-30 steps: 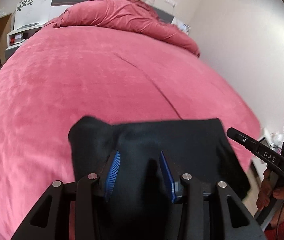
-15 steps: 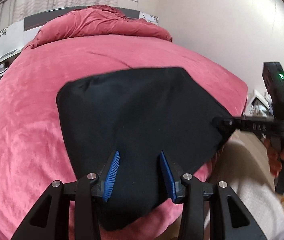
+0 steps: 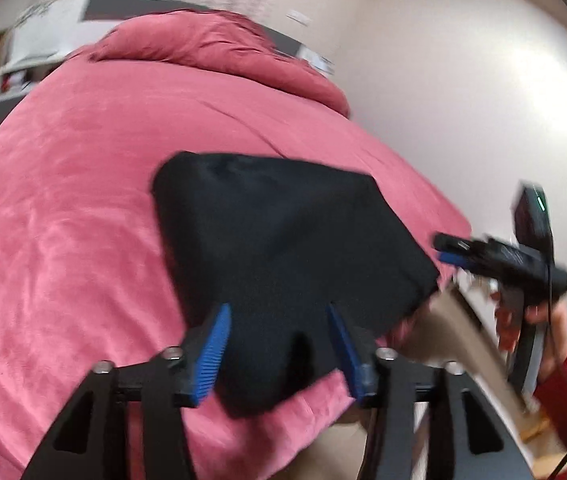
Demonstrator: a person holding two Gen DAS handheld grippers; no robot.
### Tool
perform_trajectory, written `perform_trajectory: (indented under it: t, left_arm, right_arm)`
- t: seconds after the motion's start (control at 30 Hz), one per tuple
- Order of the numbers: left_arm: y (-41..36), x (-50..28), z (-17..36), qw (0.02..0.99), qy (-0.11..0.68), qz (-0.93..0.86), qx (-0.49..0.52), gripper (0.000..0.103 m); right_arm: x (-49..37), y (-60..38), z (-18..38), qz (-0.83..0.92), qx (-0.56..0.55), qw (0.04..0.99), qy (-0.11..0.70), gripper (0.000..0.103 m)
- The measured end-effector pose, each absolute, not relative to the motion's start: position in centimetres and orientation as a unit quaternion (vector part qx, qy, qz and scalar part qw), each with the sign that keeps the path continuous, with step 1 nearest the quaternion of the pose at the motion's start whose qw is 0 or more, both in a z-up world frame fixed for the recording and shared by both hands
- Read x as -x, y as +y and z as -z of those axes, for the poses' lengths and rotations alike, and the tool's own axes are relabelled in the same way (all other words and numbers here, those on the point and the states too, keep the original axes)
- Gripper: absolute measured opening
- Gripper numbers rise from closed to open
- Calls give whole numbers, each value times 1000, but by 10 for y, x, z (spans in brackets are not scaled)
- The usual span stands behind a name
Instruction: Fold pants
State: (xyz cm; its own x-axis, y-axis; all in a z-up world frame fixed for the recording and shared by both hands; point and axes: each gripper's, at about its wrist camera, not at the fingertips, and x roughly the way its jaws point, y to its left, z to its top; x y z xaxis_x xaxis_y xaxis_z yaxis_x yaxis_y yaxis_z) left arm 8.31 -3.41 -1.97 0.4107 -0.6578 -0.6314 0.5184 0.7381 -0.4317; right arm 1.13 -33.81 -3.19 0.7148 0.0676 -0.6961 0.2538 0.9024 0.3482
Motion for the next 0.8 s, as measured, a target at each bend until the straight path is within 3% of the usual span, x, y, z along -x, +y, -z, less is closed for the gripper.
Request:
perform_trajectory:
  t: [0.17,0.53,0.8]
  left_arm:
    - [-19,-128,28,825,449,306,158,70]
    - [-36,-172,61,746,532,350,194,71]
    - [-39,-183,82,691,564,384,239,73]
  right_arm:
    - [-40,-365,37,52,-226,894,384,83]
    - [-109,-401,95,-46,-303,818,487,85]
    - [-115,-413,117,-92,-338,795,496,91]
